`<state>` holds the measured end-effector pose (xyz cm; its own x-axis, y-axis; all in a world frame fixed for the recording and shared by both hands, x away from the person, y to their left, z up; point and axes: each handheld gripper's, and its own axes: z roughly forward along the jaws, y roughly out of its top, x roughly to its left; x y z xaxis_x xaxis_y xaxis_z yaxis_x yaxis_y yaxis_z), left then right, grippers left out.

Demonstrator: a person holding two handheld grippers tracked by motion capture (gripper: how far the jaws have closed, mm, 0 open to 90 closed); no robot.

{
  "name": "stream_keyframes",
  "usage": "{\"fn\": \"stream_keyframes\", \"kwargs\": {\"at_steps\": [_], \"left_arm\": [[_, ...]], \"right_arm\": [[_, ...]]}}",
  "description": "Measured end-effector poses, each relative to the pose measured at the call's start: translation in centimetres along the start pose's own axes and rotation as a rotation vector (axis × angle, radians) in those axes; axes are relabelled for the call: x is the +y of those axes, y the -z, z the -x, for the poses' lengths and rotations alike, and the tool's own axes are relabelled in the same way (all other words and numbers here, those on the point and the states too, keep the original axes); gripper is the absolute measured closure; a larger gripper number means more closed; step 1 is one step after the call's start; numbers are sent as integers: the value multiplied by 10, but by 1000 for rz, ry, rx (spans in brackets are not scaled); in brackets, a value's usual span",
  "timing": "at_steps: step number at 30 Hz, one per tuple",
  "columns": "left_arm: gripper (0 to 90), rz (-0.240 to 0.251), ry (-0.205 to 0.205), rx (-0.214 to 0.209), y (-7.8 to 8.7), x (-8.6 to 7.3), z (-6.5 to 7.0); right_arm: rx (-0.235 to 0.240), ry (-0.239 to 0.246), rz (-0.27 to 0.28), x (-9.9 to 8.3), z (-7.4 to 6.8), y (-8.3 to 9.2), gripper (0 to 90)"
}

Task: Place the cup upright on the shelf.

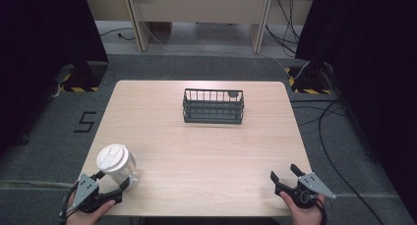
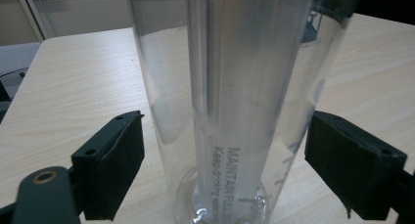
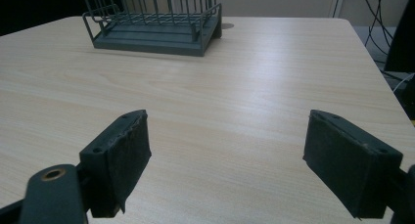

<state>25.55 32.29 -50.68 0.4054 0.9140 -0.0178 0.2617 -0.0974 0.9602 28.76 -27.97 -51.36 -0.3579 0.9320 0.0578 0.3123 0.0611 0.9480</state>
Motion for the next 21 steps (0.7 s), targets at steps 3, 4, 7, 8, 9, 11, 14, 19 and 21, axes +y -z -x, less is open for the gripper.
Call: {"fn": "stream_keyframes", "kwargs": {"at_steps": [3, 4, 7, 8, 9, 11, 14, 19, 21], "left_arm": [[143, 0, -4, -3, -3, 1, 0], [143, 0, -4, -3, -3, 1, 0], [143, 3, -3, -8, -7, 3, 0], [142, 2, -8, -9, -8, 3, 0], [141, 4, -11, -9, -9, 4, 0], [141, 5, -14, -11, -12, 4, 0], [138, 10, -11, -18, -15, 5, -2], [142, 22, -19, -19, -19, 7, -3], [142, 28, -18, -21, -20, 7, -3]], "right_arm": [[2, -4, -2, 0, 0, 0, 179], [2, -4, -2, 0, 0, 0, 179], [3, -6, -2, 0, 0, -1, 179], [2, -2, -1, 0, 0, -1, 179], [3, -3, -1, 0, 0, -1, 179], [5, -9, -3, 0, -1, -1, 179], [5, -7, -4, 0, -1, -1, 179], [4, 3, -4, 1, 0, -1, 179], [6, -1, -5, 0, -1, -1, 179]]}}
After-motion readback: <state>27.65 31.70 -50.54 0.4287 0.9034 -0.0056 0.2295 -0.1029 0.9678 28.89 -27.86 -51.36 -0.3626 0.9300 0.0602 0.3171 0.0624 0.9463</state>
